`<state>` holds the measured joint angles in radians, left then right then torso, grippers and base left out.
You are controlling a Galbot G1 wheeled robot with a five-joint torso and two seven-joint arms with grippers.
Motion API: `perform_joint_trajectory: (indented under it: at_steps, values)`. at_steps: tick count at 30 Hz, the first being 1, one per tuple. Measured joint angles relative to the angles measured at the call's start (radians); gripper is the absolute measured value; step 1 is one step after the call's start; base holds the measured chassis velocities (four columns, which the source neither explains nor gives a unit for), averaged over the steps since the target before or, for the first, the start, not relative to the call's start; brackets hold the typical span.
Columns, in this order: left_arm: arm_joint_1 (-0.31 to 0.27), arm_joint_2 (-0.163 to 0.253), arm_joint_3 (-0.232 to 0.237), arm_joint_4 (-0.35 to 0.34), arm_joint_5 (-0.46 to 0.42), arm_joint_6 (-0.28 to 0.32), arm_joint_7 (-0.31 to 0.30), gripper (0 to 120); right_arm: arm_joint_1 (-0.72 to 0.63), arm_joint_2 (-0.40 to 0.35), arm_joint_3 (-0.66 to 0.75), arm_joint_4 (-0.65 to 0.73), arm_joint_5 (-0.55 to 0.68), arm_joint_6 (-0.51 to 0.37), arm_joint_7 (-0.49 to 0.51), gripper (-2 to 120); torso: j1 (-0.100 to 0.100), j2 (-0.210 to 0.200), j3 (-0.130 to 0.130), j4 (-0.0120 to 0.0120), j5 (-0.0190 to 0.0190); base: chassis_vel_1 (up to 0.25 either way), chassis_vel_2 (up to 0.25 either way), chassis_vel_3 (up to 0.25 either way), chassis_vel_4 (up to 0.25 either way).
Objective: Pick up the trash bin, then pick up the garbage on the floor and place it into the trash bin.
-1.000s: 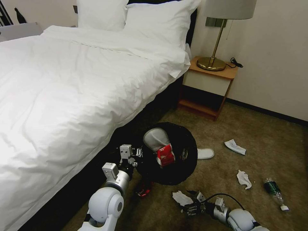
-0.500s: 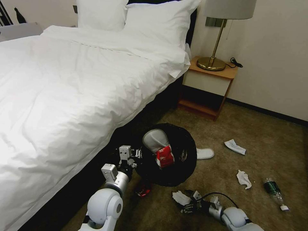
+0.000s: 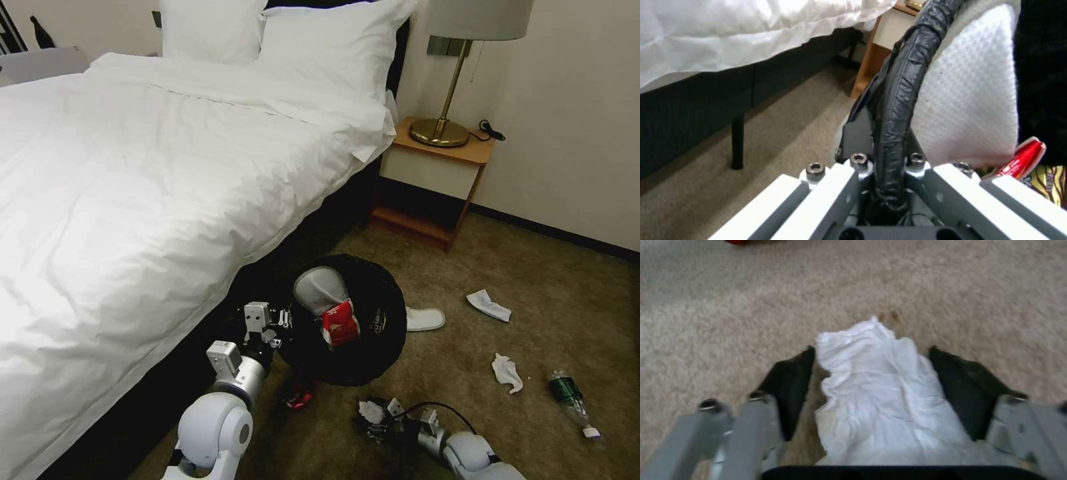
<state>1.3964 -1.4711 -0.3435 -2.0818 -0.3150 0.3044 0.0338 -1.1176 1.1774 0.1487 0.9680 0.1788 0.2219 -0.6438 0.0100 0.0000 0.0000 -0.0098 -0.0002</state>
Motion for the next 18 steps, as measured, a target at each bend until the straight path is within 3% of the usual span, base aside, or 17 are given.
perform_joint_trajectory:
  at_steps: [4,10,13,18]
  values:
    - [-0.002,0.002,-0.001,0.000,-0.003,-0.002,-0.002,0,-0.019,-0.009,0.021,0.002,-0.006,0.007,0.000,53,0.000,0.000,0.000,0.0001,0.0002,0.000,0.000,0.000,0.000]
    - [-0.005,0.000,0.000,-0.001,-0.005,-0.002,-0.003,0,-0.039,-0.020,0.049,0.007,-0.015,0.010,0.001,25,0.000,0.000,0.000,0.0001,0.0001,0.000,0.000,0.000,0.000]
    - [-0.005,0.000,0.001,-0.002,-0.005,-0.002,-0.003,0,-0.041,-0.020,0.053,0.009,-0.016,0.010,0.003,22,0.000,0.000,0.000,0.0001,0.0002,0.000,0.000,0.000,0.000]
    - [-0.006,0.001,0.000,-0.007,-0.007,-0.002,-0.003,0,-0.040,-0.019,0.055,0.012,-0.018,0.010,0.010,1,0.000,0.000,0.000,-0.0002,0.0000,0.000,0.000,0.000,0.000]
